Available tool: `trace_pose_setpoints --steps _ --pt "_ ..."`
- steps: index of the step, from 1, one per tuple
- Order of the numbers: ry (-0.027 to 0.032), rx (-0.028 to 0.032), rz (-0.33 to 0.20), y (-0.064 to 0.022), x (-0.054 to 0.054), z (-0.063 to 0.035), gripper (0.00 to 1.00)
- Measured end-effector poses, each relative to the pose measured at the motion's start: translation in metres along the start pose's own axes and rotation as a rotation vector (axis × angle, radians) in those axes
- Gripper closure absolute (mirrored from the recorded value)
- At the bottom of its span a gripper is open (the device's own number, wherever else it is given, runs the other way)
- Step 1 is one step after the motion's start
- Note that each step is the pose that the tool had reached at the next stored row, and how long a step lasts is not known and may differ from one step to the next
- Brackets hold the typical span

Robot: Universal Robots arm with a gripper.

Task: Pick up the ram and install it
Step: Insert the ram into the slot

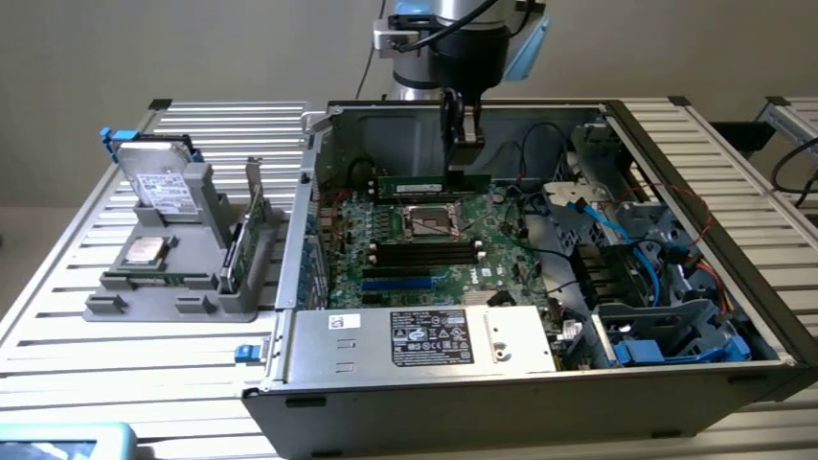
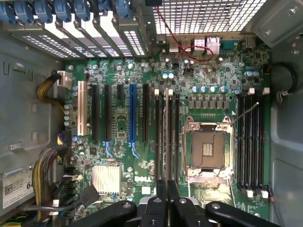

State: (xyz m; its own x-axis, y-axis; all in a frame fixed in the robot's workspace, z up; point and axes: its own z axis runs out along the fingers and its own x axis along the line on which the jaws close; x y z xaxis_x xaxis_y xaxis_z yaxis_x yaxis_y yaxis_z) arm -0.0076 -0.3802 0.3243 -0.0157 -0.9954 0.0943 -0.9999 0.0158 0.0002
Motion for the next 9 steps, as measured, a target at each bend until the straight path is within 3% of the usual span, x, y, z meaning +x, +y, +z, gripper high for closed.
trace_pose_setpoints --steps 9 --pt "0.0006 -0.0006 0.007 0.001 -0.002 0.0162 0.87"
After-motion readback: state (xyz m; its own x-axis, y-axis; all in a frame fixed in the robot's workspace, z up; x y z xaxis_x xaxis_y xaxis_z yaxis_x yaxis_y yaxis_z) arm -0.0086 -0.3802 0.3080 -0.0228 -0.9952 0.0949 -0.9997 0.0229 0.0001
